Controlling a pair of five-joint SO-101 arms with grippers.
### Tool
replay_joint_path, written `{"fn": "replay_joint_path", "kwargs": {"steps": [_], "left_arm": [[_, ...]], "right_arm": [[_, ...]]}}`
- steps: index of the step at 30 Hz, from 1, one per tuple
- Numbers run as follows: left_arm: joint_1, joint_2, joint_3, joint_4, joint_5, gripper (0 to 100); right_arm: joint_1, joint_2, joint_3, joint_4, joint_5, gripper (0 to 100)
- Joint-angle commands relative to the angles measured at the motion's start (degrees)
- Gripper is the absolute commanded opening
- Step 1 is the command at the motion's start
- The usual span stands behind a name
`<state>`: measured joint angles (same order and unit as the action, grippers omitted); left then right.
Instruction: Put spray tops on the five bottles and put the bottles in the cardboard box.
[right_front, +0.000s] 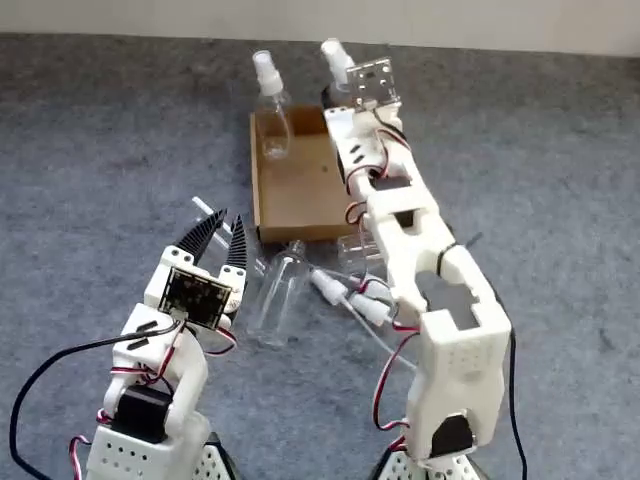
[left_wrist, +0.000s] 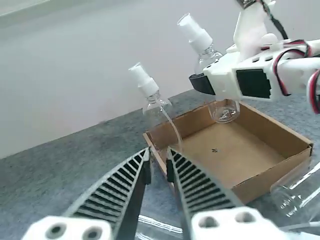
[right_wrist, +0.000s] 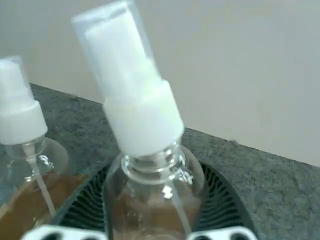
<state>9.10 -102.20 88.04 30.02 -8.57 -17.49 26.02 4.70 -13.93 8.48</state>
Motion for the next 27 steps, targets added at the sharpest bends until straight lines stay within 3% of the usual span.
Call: {"fn": "replay_joint_path", "kwargs": {"steps": [1,4,9,27], "left_arm": [[-0.3,-0.3,-0.1,-1.3,0.2,2],[-0.2,-0.3,-0.1,-1.4,0.2,2],[-0.2,-0.3,-0.1,-1.4,0.2,2],[1.5,-0.3,-0.1,-1.2,0.1,2]], "right_arm": [[0.0,0.8,-5.8,-1.5,0.7,0.4],[0.0,2.9,-6.0,-1.6,-0.9,0.4],[0.1,4.2,-6.0,-1.6,-10.6,0.4],[0.0,9.9,-7.8,-6.8,-10.5,0.4]]}}
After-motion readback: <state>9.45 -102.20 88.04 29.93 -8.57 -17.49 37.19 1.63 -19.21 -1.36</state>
